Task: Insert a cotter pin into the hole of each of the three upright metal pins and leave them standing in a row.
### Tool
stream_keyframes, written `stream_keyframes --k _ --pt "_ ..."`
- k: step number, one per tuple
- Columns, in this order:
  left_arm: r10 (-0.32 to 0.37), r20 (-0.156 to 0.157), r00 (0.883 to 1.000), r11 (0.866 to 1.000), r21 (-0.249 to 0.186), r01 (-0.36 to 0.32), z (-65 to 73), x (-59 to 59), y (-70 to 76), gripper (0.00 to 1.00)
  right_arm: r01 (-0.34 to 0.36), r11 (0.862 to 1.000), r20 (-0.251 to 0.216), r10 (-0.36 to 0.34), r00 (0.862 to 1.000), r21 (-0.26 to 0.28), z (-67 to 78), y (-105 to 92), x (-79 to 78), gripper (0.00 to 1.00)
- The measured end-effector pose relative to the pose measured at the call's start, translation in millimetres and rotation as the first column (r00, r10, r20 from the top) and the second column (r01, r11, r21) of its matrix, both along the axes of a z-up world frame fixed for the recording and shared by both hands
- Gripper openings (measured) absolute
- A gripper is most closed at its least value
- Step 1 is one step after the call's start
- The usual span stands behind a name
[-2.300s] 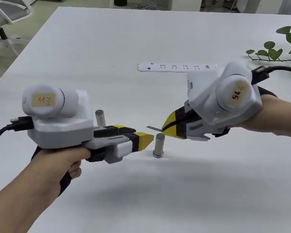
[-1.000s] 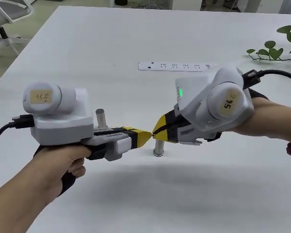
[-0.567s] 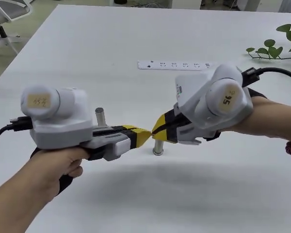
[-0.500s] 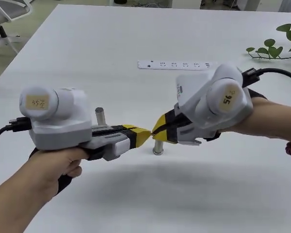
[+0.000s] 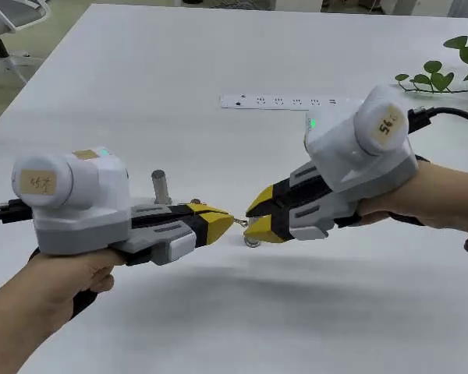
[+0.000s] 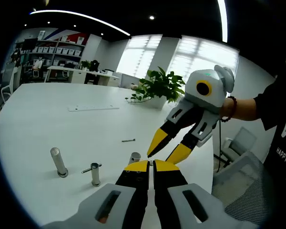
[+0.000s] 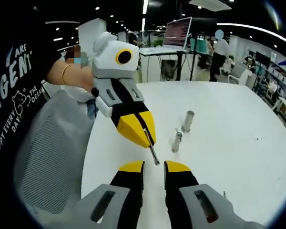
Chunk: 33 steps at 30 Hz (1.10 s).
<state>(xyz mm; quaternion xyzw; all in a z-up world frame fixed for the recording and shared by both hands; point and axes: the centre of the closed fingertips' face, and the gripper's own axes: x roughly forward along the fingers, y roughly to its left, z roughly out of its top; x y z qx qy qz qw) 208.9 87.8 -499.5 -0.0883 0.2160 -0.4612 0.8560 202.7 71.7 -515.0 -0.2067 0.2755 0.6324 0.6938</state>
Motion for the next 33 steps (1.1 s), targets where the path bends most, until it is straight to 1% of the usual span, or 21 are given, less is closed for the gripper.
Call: stream_keyframes --k 1,3,4,5,6,7,10,13,19,21,29,33 --pt "-0.004 -0.001 1.000 1.000 -0.004 0.004 0.1 -1.2 1.3 0.00 0.003 1.000 -0.034 -0.002 0.999 0.022 0.8 0.2 -2.7 0.12" --pt "-0.007 0.004 1.000 1.000 -0.004 0.007 0.5 -2.5 2.5 0.00 0.010 0.999 -0.060 -0.007 0.998 0.043 1.9 0.6 -4.2 0.12" --pt "-0.023 0.016 1.000 1.000 -0.012 0.023 2.7 -4.8 2.5 0.00 0.002 0.998 -0.096 0.005 0.995 0.069 3.5 1.4 -9.1 0.11" --pt "-0.037 0.016 0.999 0.999 -0.028 0.037 5.2 -7.5 1.7 0.00 0.011 0.997 -0.108 -0.003 0.994 0.077 3.4 0.8 -9.5 0.11" --pt "-0.043 0.024 0.999 0.999 -0.031 0.043 6.5 -8.7 1.7 0.00 0.010 0.997 -0.111 -0.001 0.994 0.081 3.2 0.0 -10.0 0.12" --pt "-0.049 0.030 0.998 0.998 -0.034 0.050 7.5 -10.0 1.6 0.00 0.007 0.995 -0.128 0.005 0.992 0.096 4.0 0.4 -12.8 0.12" --pt "-0.070 0.037 0.997 0.997 -0.036 0.071 8.6 -13.5 0.8 0.00 0.018 0.991 -0.168 0.004 0.986 0.132 6.8 1.5 -16.5 0.11" --pt "-0.088 0.044 0.995 0.995 -0.048 0.090 10.1 -17.2 -0.4 0.00 0.019 0.987 -0.194 0.012 0.981 0.158 9.6 2.7 -20.1 0.10" --pt "-0.117 0.046 0.992 0.989 -0.083 0.121 13.9 -24.7 -4.3 0.00 0.002 0.979 -0.235 0.046 0.971 0.202 14.9 5.8 -29.9 0.08" --pt "-0.128 0.048 0.991 0.987 -0.095 0.132 15.4 -27.3 -5.9 0.00 -0.003 0.979 -0.243 0.054 0.969 0.204 14.8 6.0 -32.0 0.07" --pt "-0.145 0.047 0.988 0.981 -0.126 0.150 19.8 -32.3 -9.7 0.00 -0.012 0.979 -0.253 0.065 0.965 0.205 12.9 5.5 -36.8 0.04" --pt "-0.144 0.044 0.989 0.980 -0.130 0.148 19.5 -32.7 -9.7 0.00 -0.015 0.978 -0.252 0.069 0.965 0.209 14.5 5.6 -37.9 0.02"
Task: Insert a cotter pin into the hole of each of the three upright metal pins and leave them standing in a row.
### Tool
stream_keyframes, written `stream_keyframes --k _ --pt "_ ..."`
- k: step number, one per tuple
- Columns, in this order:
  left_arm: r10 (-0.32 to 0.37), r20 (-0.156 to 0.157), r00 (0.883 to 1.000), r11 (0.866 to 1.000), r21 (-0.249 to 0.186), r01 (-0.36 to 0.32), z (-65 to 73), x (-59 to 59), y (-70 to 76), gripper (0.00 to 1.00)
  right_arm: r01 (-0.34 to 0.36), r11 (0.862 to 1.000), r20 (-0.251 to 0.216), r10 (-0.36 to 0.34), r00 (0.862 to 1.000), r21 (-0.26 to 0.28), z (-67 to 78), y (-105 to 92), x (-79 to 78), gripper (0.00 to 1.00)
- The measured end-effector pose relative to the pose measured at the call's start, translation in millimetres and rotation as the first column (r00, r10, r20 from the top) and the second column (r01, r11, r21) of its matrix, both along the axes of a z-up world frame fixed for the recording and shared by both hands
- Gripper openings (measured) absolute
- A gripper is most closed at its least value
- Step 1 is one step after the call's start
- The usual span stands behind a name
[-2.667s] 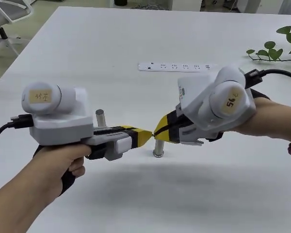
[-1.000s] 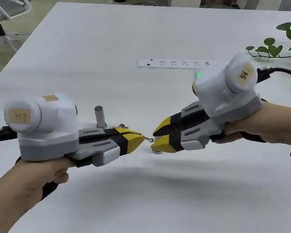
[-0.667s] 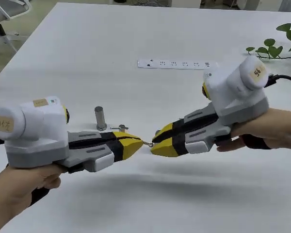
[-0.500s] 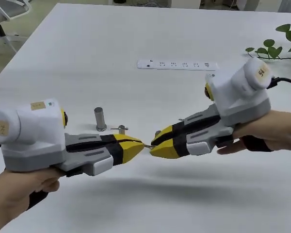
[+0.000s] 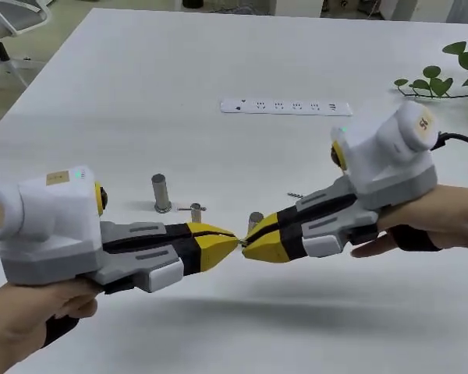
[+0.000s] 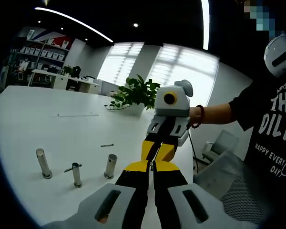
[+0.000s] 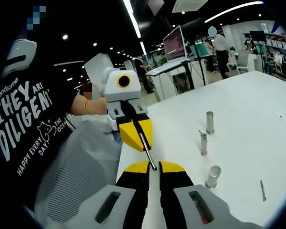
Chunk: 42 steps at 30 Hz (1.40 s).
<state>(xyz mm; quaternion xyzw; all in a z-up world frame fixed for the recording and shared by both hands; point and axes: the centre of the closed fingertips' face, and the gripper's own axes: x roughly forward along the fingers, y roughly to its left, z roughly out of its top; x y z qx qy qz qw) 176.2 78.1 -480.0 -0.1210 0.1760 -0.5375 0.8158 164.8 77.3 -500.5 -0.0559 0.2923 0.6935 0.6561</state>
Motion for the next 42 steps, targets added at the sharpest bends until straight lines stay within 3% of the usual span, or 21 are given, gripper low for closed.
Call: stream_keyframes --k 9,16,24,33,36,39,42 --pt "0.009 -0.029 1.000 1.000 -0.006 -0.009 -3.2 0.1 1.4 0.00 -0.010 1.000 0.021 0.011 1.000 -0.014 -0.4 -0.5 1.1 0.00" --pt "0.008 -0.045 0.999 1.000 -0.004 -0.008 -5.4 -1.1 0.4 0.00 -0.054 0.997 0.076 0.057 0.995 -0.047 -3.2 -2.0 -1.4 0.00" --pt "0.024 -0.026 0.999 0.999 0.035 -0.023 -11.0 1.1 0.9 0.03 -0.102 0.989 0.151 0.118 0.981 -0.110 -8.5 -3.9 -4.4 0.00" --pt "0.044 -0.020 0.999 0.997 0.071 -0.042 -18.0 3.8 1.4 0.05 -0.119 0.979 0.195 0.151 0.969 -0.164 -14.8 -9.0 0.1 0.00" --pt "0.068 -0.001 0.998 0.995 0.080 -0.067 -18.5 8.3 2.8 0.08 -0.116 0.976 0.212 0.155 0.965 -0.184 -16.8 -12.7 4.1 0.00" --pt "0.104 0.048 0.993 0.989 0.098 -0.109 -16.8 15.1 4.7 0.11 -0.106 0.974 0.219 0.149 0.964 -0.199 -18.6 -16.0 7.9 0.00" --pt "0.117 0.070 0.991 0.986 0.107 -0.124 -16.4 17.3 4.7 0.14 -0.089 0.970 0.237 0.144 0.961 -0.228 -21.7 -21.7 13.4 0.00"
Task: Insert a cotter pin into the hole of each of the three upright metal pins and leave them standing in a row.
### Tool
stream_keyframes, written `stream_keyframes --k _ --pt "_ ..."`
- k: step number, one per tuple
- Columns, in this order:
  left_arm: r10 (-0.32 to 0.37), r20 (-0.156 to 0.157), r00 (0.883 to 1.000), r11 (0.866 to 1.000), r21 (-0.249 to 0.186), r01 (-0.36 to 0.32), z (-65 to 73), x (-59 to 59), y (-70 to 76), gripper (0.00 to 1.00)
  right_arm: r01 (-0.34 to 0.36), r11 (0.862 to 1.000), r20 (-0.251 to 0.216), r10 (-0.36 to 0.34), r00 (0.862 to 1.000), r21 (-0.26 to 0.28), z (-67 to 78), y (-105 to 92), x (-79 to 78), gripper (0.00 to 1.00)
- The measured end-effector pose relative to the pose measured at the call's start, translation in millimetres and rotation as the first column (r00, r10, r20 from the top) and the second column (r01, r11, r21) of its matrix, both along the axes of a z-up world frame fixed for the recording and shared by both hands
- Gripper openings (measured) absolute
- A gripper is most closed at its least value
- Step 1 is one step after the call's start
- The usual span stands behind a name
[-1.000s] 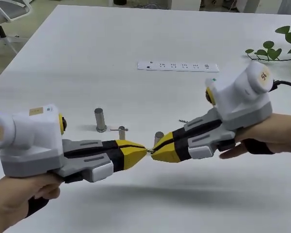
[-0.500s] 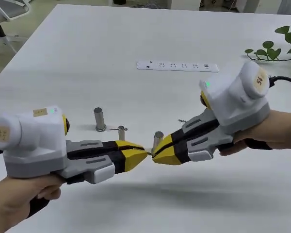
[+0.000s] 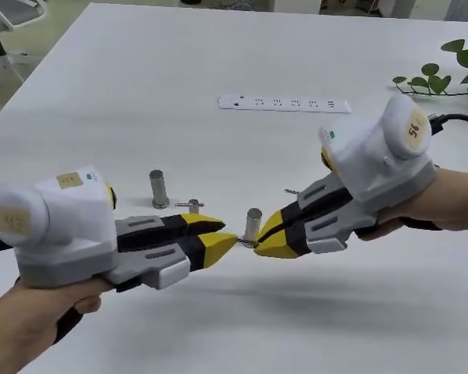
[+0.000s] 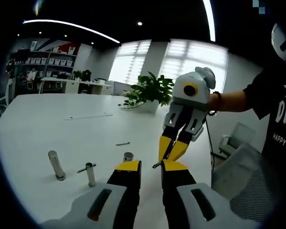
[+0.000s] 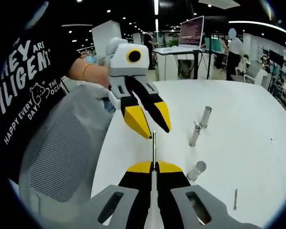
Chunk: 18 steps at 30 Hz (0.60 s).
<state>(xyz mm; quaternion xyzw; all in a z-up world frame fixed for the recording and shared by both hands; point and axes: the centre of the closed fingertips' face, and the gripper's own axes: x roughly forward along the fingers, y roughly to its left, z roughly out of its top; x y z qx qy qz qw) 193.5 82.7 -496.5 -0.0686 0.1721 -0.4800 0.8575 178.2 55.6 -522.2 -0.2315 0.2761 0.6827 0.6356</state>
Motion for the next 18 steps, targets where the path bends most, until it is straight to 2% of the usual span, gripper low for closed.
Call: stream_keyframes --k 5,11,16,18 --pt "0.023 0.040 0.999 0.998 0.054 -0.025 -5.7 3.9 0.9 0.16 0.021 0.999 0.025 -0.020 0.999 -0.038 -4.7 -8.9 8.0 0.00" --pt "0.048 0.092 0.995 0.990 0.130 -0.060 -16.4 9.0 -0.1 0.18 0.045 0.996 0.065 -0.040 0.997 -0.081 -9.7 -19.2 17.6 0.00" --pt "0.066 0.090 0.994 0.984 0.160 -0.080 -25.4 13.4 -5.2 0.19 0.049 0.992 0.094 -0.038 0.995 -0.119 -15.0 -27.4 23.2 0.00" --pt "0.075 0.100 0.992 0.979 0.182 -0.093 -28.9 16.8 -5.9 0.21 0.051 0.991 0.100 -0.039 0.994 -0.126 -16.5 -29.5 24.9 0.00"
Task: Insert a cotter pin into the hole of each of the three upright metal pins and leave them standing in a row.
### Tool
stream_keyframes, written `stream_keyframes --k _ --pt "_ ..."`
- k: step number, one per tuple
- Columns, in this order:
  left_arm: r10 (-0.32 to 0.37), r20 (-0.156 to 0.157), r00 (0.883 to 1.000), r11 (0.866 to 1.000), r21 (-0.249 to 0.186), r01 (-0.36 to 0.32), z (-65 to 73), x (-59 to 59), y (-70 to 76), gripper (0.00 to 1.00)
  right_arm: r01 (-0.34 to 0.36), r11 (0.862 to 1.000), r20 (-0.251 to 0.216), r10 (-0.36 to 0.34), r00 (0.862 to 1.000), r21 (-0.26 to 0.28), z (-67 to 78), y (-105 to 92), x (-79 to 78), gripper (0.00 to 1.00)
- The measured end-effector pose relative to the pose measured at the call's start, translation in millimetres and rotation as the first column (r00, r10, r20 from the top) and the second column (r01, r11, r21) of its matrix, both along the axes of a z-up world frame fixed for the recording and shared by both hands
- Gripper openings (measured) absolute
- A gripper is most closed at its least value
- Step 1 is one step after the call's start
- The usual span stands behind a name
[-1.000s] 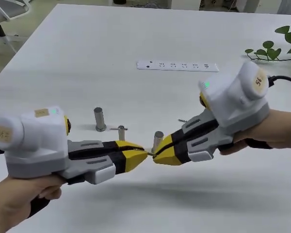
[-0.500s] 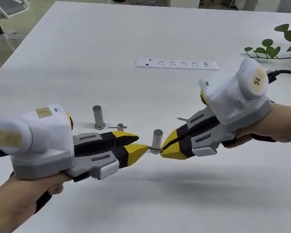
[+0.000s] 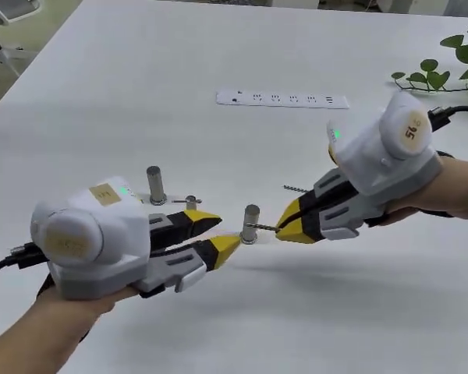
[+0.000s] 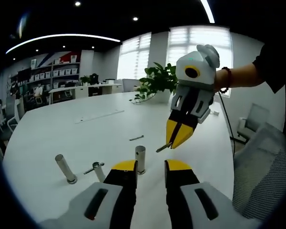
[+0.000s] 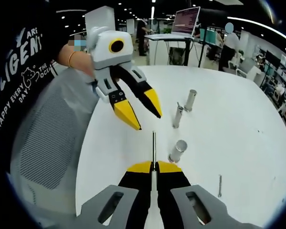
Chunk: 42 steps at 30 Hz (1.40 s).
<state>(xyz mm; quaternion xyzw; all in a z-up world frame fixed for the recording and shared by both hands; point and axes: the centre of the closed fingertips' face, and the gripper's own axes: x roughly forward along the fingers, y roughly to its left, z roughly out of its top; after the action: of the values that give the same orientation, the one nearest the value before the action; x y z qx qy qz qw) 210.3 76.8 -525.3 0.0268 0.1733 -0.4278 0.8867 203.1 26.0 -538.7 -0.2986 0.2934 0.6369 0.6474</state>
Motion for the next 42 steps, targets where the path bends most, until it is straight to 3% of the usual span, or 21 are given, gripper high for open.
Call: stream_keyframes --k 14,24,26,32,39,42 --pt "0.083 0.004 0.997 0.996 0.036 -0.083 -14.2 18.7 -7.6 0.25 -0.008 0.997 0.056 0.012 0.998 -0.074 -10.3 -16.5 17.2 0.00" --pt "0.123 -0.017 0.992 0.992 0.038 -0.122 -23.6 31.8 -16.9 0.24 0.006 0.995 0.077 0.001 0.997 -0.100 -15.3 -23.2 30.1 0.00" --pt "0.132 -0.039 0.990 0.991 0.031 -0.131 -25.4 33.3 -18.8 0.24 0.010 0.995 0.082 -0.001 0.997 -0.103 -15.9 -23.8 32.7 0.00" --pt "0.152 -0.056 0.987 0.988 0.042 -0.150 -31.5 38.4 -23.4 0.24 0.015 0.994 0.091 -0.005 0.996 -0.111 -18.2 -24.7 38.8 0.00" --pt "0.164 -0.054 0.985 0.983 0.098 -0.158 -41.9 41.6 -25.2 0.22 0.014 0.992 0.093 -0.002 0.996 -0.122 -23.0 -25.1 43.1 0.00" --pt "0.165 -0.050 0.985 0.982 0.101 -0.159 -42.6 42.9 -26.8 0.22 0.013 0.992 0.094 -0.001 0.996 -0.124 -24.3 -25.2 45.0 0.00"
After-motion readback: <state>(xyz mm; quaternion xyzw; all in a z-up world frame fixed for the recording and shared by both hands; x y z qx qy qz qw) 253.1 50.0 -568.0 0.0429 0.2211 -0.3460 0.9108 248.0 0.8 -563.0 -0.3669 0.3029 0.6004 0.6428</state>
